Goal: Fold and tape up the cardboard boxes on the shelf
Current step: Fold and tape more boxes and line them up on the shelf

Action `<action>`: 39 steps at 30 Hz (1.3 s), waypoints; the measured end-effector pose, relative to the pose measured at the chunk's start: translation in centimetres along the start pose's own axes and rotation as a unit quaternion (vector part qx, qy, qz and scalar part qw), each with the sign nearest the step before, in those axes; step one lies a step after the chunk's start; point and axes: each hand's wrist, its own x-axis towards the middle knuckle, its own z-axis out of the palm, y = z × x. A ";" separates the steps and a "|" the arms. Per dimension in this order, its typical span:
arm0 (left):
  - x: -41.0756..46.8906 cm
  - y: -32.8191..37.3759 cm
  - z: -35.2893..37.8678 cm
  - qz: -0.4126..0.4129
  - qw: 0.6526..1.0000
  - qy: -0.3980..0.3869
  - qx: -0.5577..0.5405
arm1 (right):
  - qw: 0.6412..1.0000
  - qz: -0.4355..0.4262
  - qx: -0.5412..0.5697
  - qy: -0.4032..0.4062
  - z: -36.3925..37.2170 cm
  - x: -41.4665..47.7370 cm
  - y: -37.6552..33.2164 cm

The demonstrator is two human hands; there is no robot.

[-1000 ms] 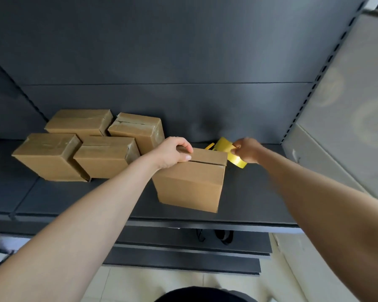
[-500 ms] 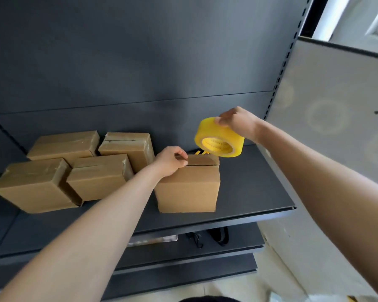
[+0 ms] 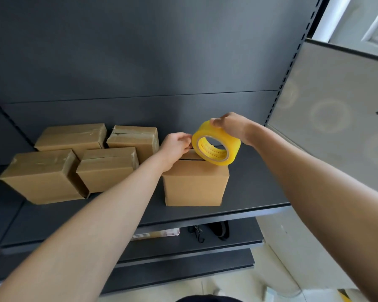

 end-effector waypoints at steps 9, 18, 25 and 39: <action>0.0 2.8 0.3 -0.136 0.979 -0.081 -0.131 | 0.999 0.001 0.017 -0.033 -0.8 0.5 0.9; -0.1 4.2 0.6 -0.068 0.997 -0.020 -0.017 | 1.000 0.000 -0.010 -0.022 -0.4 1.3 0.2; -0.5 2.6 0.2 -0.072 0.993 -0.049 -0.077 | 0.995 0.053 0.081 0.019 0.4 2.1 -0.1; -1.2 0.5 -0.7 -0.044 0.995 -0.084 0.021 | 0.814 0.214 0.536 0.060 2.1 3.9 -1.9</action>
